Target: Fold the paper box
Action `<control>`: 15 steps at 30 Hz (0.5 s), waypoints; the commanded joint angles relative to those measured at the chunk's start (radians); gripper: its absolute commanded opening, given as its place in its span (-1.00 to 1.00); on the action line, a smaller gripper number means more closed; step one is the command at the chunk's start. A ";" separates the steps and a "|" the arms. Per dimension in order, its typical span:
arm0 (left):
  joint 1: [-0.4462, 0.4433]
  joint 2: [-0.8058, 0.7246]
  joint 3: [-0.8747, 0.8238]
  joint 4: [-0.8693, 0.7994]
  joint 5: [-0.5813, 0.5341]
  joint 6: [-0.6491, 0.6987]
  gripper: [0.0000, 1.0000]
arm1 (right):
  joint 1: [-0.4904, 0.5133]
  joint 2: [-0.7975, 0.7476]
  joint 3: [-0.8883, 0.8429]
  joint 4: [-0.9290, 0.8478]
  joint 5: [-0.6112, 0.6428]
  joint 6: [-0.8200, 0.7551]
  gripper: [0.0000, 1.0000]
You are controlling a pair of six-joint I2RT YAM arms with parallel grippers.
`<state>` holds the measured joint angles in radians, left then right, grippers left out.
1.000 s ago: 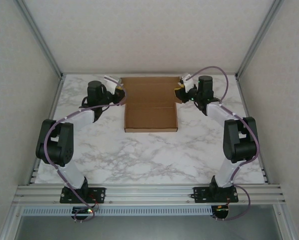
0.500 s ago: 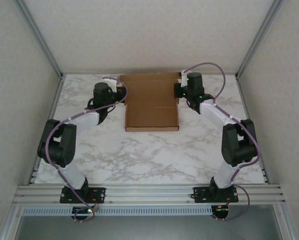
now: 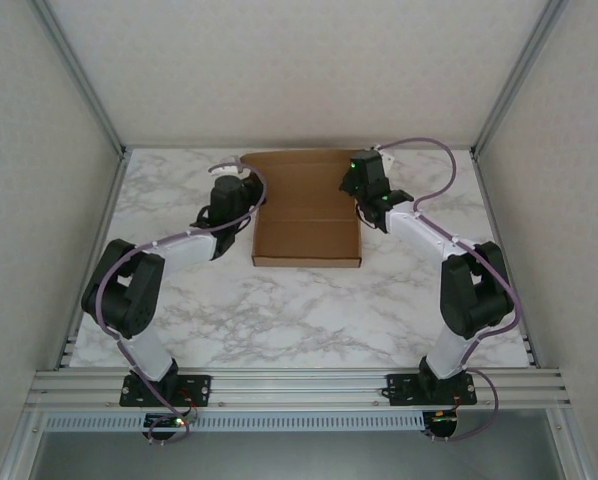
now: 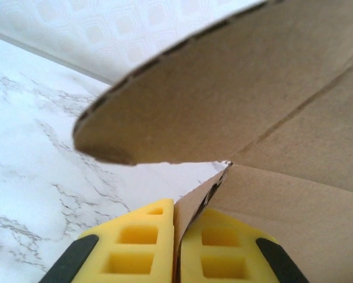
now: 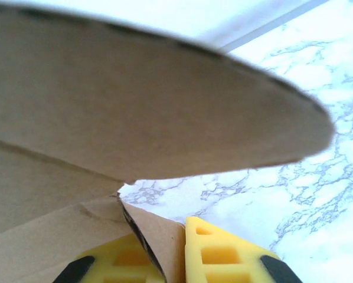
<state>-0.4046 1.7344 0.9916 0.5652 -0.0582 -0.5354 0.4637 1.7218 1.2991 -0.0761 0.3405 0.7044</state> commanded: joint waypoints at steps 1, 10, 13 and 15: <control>-0.043 -0.017 -0.015 0.083 -0.083 -0.102 -0.84 | 0.030 -0.030 -0.018 0.062 0.031 0.146 -0.76; -0.112 -0.019 0.006 0.031 -0.336 -0.193 -0.87 | 0.066 -0.030 -0.066 0.050 0.119 0.279 -0.71; -0.132 -0.008 0.025 0.016 -0.354 -0.187 -0.86 | 0.080 -0.037 -0.073 0.043 0.143 0.276 -0.67; -0.139 -0.005 0.027 0.012 -0.361 -0.188 -0.86 | 0.081 -0.042 -0.080 0.041 0.147 0.285 -0.65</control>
<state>-0.5171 1.7344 0.9859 0.5568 -0.3801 -0.6529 0.5217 1.7138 1.2362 -0.0460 0.4679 0.9184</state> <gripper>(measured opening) 0.073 0.171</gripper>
